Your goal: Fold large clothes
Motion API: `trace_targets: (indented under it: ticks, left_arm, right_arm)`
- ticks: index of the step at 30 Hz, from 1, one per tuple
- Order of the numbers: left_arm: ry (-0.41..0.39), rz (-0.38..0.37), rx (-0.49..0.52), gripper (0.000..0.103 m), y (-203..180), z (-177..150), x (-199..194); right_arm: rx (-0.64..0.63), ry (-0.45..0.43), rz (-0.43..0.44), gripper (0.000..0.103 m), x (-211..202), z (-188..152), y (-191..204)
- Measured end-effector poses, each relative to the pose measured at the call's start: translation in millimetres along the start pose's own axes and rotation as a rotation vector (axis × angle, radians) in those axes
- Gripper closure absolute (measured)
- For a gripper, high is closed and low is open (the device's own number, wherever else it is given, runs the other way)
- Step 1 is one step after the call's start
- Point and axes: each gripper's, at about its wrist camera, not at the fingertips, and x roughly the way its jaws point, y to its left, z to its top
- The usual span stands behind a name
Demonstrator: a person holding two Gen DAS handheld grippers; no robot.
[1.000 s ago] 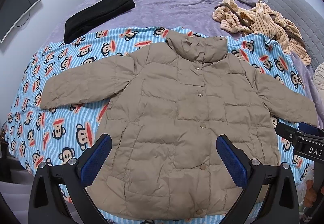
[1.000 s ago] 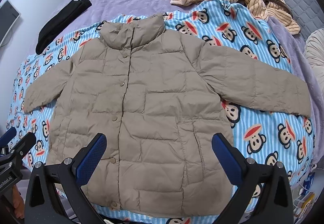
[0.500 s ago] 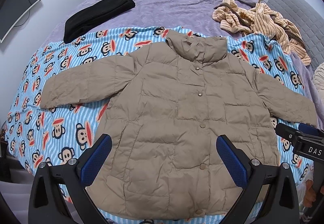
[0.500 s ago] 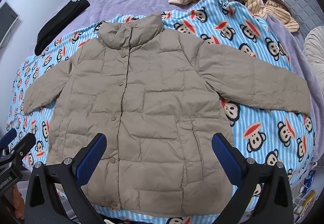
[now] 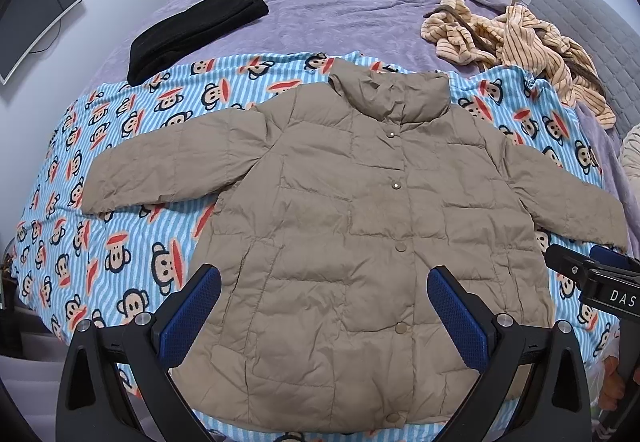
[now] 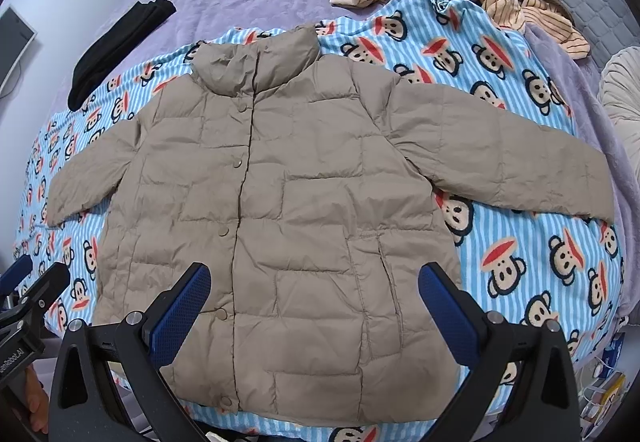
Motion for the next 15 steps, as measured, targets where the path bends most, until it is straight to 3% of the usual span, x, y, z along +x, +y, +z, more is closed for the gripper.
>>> trace_targets:
  ticks: [15]
  left_arm:
    - [0.002,0.000,0.005,0.000,2.3,-1.4,1.2]
  right_arm:
    - [0.006,0.001,0.003,0.000,1.4,-0.5,-1.8]
